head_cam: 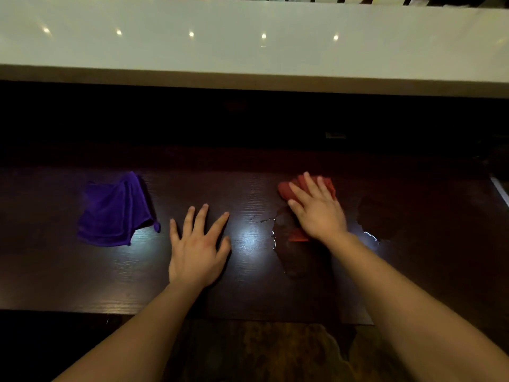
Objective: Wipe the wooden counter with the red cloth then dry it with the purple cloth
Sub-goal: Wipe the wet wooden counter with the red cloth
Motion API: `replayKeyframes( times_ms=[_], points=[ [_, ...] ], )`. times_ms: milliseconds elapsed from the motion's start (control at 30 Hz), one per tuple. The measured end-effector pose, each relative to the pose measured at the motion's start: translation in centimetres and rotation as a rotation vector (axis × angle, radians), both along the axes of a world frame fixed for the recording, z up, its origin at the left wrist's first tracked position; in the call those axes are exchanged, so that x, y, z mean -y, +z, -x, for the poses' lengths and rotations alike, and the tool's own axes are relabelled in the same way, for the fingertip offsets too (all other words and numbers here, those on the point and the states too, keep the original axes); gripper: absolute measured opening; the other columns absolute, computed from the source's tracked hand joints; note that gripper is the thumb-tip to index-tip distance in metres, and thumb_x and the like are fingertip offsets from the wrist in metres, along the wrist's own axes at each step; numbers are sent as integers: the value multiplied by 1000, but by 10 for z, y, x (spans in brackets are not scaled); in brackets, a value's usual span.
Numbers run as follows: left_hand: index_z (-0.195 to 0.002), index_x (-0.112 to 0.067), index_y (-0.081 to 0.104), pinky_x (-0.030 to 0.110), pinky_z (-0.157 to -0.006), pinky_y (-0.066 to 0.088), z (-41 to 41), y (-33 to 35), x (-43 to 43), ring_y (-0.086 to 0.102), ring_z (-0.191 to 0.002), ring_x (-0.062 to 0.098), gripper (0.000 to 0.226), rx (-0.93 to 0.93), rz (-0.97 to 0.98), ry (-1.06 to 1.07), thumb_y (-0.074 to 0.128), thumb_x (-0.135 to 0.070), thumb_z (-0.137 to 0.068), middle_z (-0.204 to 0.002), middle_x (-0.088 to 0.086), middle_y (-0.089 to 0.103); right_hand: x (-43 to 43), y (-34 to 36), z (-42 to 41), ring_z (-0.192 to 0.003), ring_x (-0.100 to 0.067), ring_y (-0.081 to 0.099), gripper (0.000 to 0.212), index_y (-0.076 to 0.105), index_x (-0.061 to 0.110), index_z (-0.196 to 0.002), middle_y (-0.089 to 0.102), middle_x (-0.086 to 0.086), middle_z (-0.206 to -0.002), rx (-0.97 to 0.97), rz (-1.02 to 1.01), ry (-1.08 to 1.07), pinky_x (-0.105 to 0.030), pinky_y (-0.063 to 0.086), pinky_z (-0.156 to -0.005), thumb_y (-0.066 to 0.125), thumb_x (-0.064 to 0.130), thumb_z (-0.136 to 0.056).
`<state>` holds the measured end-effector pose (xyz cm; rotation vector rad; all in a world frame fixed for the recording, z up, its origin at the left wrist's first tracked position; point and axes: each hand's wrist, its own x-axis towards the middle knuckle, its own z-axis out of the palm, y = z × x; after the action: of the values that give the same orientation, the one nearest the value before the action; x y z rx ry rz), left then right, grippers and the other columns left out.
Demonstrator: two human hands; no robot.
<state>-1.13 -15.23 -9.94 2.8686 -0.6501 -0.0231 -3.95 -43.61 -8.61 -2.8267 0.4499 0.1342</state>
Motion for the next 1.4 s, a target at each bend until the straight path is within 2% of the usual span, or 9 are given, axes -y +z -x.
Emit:
replayKeyframes(
  times_ms=[167, 300, 400, 567, 767, 933, 1167, 1333, 1400],
  points=[
    [-147, -42, 32, 61, -116, 5, -1, 0, -1, 9, -148, 28, 57, -4, -7, 6, 26, -53, -92, -160, 7, 25, -14, 0, 31, -149, -13, 1, 49, 28, 46, -145, 6, 15, -161, 35, 23, 417, -40, 15, -116, 26, 55, -97],
    [-147, -41, 32, 62, -116, 5, 0, 0, -1, 11, -148, 29, 55, 4, -3, -1, 28, -52, -93, -159, 8, 26, 18, 6, 97, -148, -19, 12, 43, 43, 34, -141, 20, 9, -158, 123, -65, 62, -38, 19, -117, 48, 32, -99],
    [-147, -39, 33, 63, -115, 7, 0, 1, 0, 13, -148, 31, 56, 4, 0, -5, 29, -51, -92, -159, 9, 28, -19, 4, 142, -146, -22, 21, 37, 53, 31, -135, 29, 8, -154, 207, -191, 40, -26, 11, -117, 48, 29, -98],
    [-146, -39, 34, 63, -115, 8, 0, 1, -1, 14, -147, 31, 55, 12, -1, -8, 29, -51, -92, -158, 9, 29, -72, -4, 130, -145, -21, 27, 37, 52, 41, -131, 35, 7, -155, 217, -62, 320, -39, 28, -110, 47, 41, -94],
    [-146, -40, 33, 62, -115, 5, 0, 1, -1, 11, -148, 31, 55, 2, -4, -6, 28, -51, -93, -159, 9, 26, -30, -1, 74, -146, -27, 24, 35, 60, 26, -129, 31, -5, -156, 204, -146, -161, -53, 39, -106, 57, 25, -94],
    [-147, -41, 31, 62, -116, 5, -1, 0, -1, 11, -148, 30, 55, 7, 1, -6, 29, -52, -93, -159, 8, 27, -55, -11, 117, -143, -24, 32, 36, 57, 32, -127, 37, -2, -154, 257, -91, 367, -45, 39, -108, 54, 33, -91],
    [-146, -40, 34, 63, -115, 6, -1, -4, -2, 14, -147, 31, 54, 17, 14, -9, 30, -51, -92, -158, 9, 29, -38, 2, 35, -144, -32, 27, 34, 62, 18, -127, 36, -12, -153, 284, -178, -299, -35, 20, -117, 57, 19, -93],
    [-146, -40, 34, 63, -115, 8, -2, -3, -2, 15, -147, 32, 56, 17, 5, -9, 29, -53, -92, -157, 10, 30, -105, -5, 58, -147, -20, 19, 39, 52, 39, -132, 27, 1, -158, 208, -118, 311, -43, 33, -111, 49, 38, -94],
    [-146, -40, 34, 63, -115, 7, -2, -4, -3, 15, -147, 32, 55, 17, 7, -10, 29, -52, -92, -157, 10, 30, -86, -9, 90, -145, -22, 27, 38, 55, 38, -129, 35, 0, -155, 258, -128, 360, -46, 39, -108, 49, 36, -92]
  ],
)
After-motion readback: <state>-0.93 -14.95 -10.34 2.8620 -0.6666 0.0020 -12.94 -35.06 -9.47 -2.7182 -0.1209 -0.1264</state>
